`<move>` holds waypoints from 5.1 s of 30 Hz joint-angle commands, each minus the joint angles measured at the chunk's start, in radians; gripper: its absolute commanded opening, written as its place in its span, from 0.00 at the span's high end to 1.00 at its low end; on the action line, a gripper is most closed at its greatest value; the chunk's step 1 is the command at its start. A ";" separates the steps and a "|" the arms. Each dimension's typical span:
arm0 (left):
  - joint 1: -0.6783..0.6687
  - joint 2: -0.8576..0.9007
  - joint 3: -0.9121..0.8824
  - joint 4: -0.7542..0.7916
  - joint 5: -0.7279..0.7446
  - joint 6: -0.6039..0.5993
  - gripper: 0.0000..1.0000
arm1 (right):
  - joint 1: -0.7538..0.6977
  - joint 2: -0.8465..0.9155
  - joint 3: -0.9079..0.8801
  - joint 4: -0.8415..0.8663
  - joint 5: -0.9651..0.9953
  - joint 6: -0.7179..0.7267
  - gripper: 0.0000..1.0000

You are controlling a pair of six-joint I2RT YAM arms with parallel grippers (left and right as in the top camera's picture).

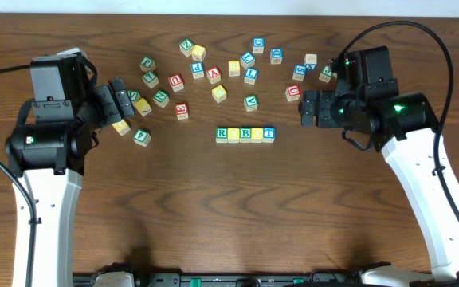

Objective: Spell out ROBOT

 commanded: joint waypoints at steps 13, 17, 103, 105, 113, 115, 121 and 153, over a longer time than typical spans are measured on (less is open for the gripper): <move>0.003 -0.005 0.033 -0.003 -0.013 0.010 0.02 | -0.004 -0.193 0.017 -0.018 0.014 -0.004 0.01; 0.003 -0.005 0.033 -0.002 -0.013 0.010 0.03 | -0.003 -0.209 0.017 -0.021 0.008 -0.005 0.01; 0.003 -0.005 0.033 -0.002 -0.013 0.010 0.02 | -0.213 -1.451 -1.400 0.904 0.180 -0.065 0.01; 0.003 -0.005 0.033 -0.003 -0.013 0.010 0.02 | -0.213 -1.451 -1.400 0.904 0.180 -0.065 0.01; 0.003 -0.005 0.033 -0.003 -0.013 0.010 0.02 | -0.213 -1.451 -1.400 0.904 0.180 -0.065 0.01; 0.003 -0.005 0.033 -0.003 -0.013 0.010 0.02 | -0.213 -1.451 -1.400 0.904 0.180 -0.065 0.01; 0.003 -0.005 0.033 -0.003 -0.013 0.010 0.02 | -0.213 -1.451 -1.400 0.904 0.180 -0.065 0.01; 0.003 -0.637 -0.653 0.628 -0.032 0.183 0.02 | -0.213 -1.451 -1.400 0.904 0.180 -0.065 0.01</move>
